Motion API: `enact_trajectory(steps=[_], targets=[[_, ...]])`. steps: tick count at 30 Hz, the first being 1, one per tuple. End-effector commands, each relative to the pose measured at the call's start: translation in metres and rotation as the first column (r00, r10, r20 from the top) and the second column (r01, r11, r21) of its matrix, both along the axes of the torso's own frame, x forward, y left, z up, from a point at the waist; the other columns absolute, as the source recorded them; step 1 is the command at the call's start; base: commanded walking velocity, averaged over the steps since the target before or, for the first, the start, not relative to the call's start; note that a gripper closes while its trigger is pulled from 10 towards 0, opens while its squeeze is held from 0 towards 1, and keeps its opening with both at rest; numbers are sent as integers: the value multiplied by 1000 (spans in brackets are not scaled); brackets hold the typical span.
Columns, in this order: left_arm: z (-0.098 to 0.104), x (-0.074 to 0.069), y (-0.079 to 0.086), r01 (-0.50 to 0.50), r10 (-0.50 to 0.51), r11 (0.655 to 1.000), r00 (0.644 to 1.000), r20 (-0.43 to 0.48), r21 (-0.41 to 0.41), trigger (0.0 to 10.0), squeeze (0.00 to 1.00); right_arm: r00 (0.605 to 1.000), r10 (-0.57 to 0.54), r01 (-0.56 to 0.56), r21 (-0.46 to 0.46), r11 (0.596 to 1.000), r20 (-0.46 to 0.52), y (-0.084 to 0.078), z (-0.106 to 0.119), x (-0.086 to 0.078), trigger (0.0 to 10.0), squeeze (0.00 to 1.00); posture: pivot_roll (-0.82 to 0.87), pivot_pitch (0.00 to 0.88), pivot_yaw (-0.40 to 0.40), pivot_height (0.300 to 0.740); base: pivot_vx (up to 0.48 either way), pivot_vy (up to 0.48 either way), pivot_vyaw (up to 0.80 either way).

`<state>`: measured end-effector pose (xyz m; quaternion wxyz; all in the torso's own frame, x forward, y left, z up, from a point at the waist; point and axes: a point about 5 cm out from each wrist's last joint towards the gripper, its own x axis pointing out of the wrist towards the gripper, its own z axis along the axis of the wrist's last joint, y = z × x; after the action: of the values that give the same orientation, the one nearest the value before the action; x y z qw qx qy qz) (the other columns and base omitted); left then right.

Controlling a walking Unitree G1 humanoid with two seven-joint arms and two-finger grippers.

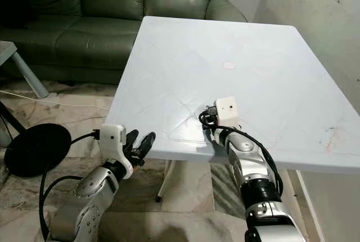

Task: Hang keys on a hook

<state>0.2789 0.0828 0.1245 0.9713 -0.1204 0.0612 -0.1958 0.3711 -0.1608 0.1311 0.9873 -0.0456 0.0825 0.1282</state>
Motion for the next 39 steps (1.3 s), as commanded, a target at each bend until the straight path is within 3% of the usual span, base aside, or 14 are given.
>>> enact_trajectory(steps=[1, 13, 14, 16, 17, 18, 32, 35, 36, 37, 38, 39], targets=[[3, -1, -8, 7, -7, 999, 1000, 1, -33, 10000, 0, 999, -11, 11, 15, 1000, -31, -3, -5, 0, 0, 0, 78, 161, -61, 740, 0, 0, 0], [3, -1, -8, 3, -3, 999, 1000, -1, -39, 10000, 0, 1000, -1, 1, 51, 999, 0, -4, -1, 0, 0, 0, 79, 159, -62, 740, 0, 0, 0], [3, -1, -8, 3, -3, 999, 1000, -2, -39, 10000, 0, 1000, 4, -4, 49, 999, -3, -4, -1, 0, 9882, 0, 79, 157, -62, 740, 0, 0, 0], [3, -1, -8, 2, -2, 999, 1000, -3, -41, 10000, 0, 1000, 11, -9, 86, 996, -21, -4, -3, 1, 10000, 0, 79, 157, -62, 740, 0, 0, 0], [3, -1, -8, 1, -1, 999, 1000, -4, -42, 10000, 0, 1000, 10, -6, 121, 993, -27, -4, -3, 1, 10000, 561, 79, 157, -62, 740, 0, 0, 0], [3, -1, -8, 1, -1, 999, 1000, -4, -43, 10000, 0, 1000, 5, -2, 135, 991, -16, -6, -2, 1, 10000, 1000, 80, 157, -62, 740, 0, 0, 0], [4, 1, -6, -12, 12, 998, 1000, -10, -56, 10000, 0, 991, 98, -112, 174, 978, 87, -2, 7, -2, 10000, 1000, 81, 158, -63, 740, 0, 0, 0], [4, 0, -6, -14, 13, 998, 1000, -12, -59, 10000, 0, 995, 99, -103, 185, 977, 33, -3, 4, -2, 10000, 1000, 81, 160, -62, 740, 0, 0, 0], [4, 0, -6, -14, 13, 998, 1000, -13, -59, 10000, 0, 995, 94, -99, 175, 980, 38, -4, 5, -1, 10000, 396, 81, 160, -62, 740, 0, 0, 0], [3, 0, -6, -13, 13, 998, 1000, -13, -59, 10000, 0, 995, 88, -96, 169, 981, 50, -4, 6, -1, 10000, 396, 81, 160, -62, 740, 0, 0, 0], [3, 0, -6, -14, 13, 998, 1000, -13, -59, 10000, 0, 995, 85, -92, 171, 981, 50, -4, 6, -1, 10000, 0, 80, 162, -63, 740, 0, 0, 0], [3, 0, -6, -14, 13, 998, 1000, -14, -58, 10000, 0, 995, 83, -90, 173, 981, 49, -5, 6, -1, 10000, 0, 80, 162, -63, 740, 0, 0, 0]])
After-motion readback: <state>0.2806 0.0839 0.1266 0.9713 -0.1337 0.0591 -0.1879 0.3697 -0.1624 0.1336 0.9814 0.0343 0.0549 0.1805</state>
